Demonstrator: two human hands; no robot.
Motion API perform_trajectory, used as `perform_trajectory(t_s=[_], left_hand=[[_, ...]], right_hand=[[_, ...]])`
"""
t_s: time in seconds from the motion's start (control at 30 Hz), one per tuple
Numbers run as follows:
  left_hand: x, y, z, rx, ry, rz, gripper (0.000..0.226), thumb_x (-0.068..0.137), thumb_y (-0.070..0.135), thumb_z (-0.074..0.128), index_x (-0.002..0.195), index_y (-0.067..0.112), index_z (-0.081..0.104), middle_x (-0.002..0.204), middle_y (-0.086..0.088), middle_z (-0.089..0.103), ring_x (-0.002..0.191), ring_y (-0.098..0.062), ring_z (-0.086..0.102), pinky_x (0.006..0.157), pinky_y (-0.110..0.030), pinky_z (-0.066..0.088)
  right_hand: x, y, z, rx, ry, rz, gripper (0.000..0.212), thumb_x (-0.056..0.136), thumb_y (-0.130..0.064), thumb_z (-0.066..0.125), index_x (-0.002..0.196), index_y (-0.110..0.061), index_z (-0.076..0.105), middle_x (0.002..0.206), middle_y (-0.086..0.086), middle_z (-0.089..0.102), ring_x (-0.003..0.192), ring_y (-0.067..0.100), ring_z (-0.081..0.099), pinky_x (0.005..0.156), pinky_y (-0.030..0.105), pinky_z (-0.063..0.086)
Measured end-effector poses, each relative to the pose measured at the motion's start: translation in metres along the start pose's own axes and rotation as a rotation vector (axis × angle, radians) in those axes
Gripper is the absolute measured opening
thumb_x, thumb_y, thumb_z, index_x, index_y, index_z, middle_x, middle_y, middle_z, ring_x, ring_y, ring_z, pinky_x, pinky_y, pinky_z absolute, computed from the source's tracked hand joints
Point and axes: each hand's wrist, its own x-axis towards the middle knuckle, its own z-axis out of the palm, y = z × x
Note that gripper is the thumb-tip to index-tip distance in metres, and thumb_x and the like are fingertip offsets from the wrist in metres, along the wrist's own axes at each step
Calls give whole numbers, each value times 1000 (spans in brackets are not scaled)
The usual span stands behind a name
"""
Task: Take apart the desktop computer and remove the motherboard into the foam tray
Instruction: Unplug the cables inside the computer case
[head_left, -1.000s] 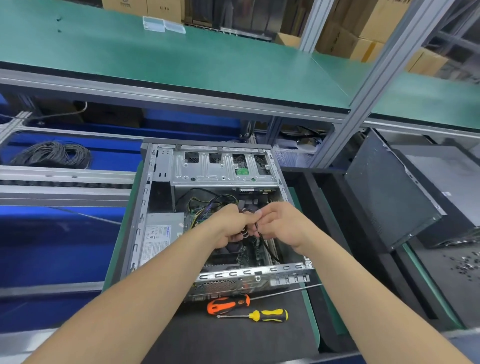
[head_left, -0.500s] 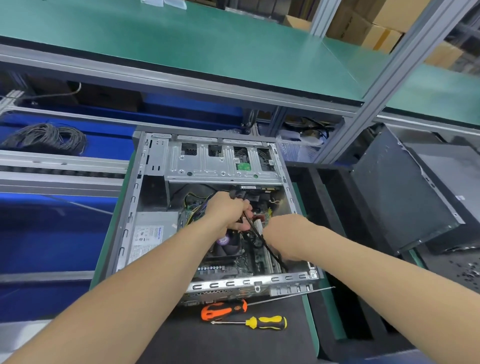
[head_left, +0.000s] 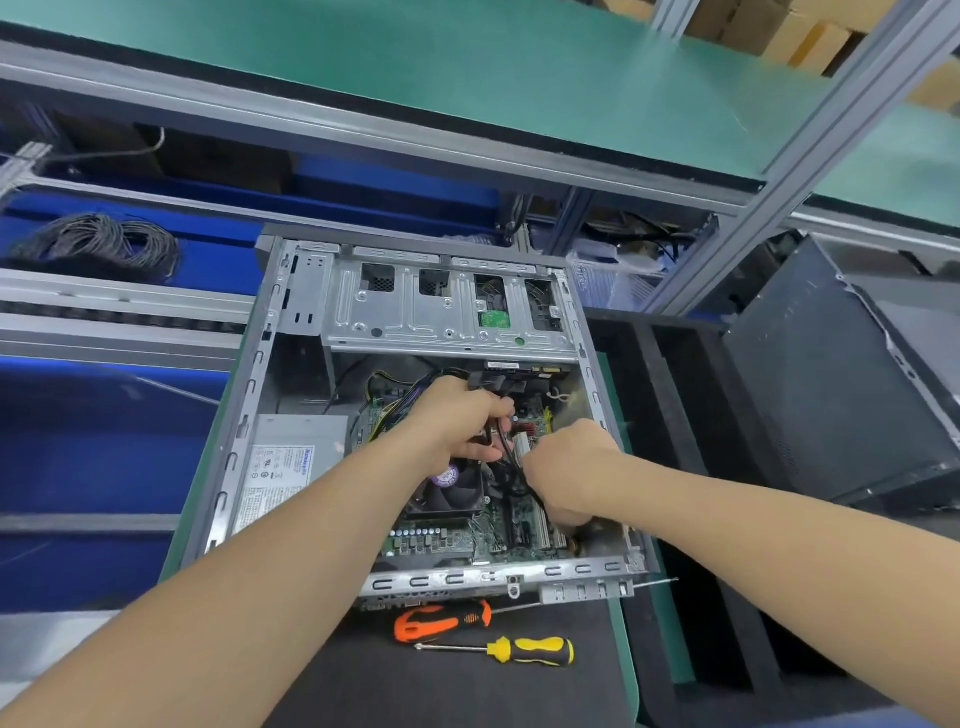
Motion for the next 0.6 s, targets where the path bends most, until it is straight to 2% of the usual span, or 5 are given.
perform_trajectory(t_s=[0.17,0.27,0.33,0.4,0.6], left_hand=[[-2,-1,-3,51,-60,-14,28,96,23,71,113,1,69,97,-15,77,74,-21,72,54,-24,54],[-5,-1,-3,66,-106,-5,22,98,29,69,105,9,67,87,-10,79,69,-15,71,50,-23,53],[-7,0,-1,47,-131,8,20,99,31,68,101,11,66,82,-8,79,64,-14,69,43,-20,47],[-7,0,-1,34,-115,9,22,98,29,70,104,9,67,84,-9,79,63,-14,69,41,-19,44],[-2,0,-3,196,-4,16,18,92,18,72,100,8,60,71,-5,78,52,-14,67,46,-24,52]], right_hand=[[-3,2,-2,-2,13,-27,5,94,-19,54,95,-15,51,81,-1,50,64,19,47,58,35,39],[-2,2,-2,-13,-40,-58,32,98,-34,60,125,-18,60,93,-2,56,72,23,52,61,37,40],[-2,2,-6,-22,-91,-71,36,100,-30,58,134,-17,57,91,-1,51,77,25,51,71,41,43],[-4,1,-10,-18,-108,-61,36,100,-18,54,135,-14,57,87,0,45,83,26,50,74,41,44],[-12,8,-12,80,13,-55,32,100,-8,61,132,-9,61,129,8,60,107,28,62,78,38,50]])
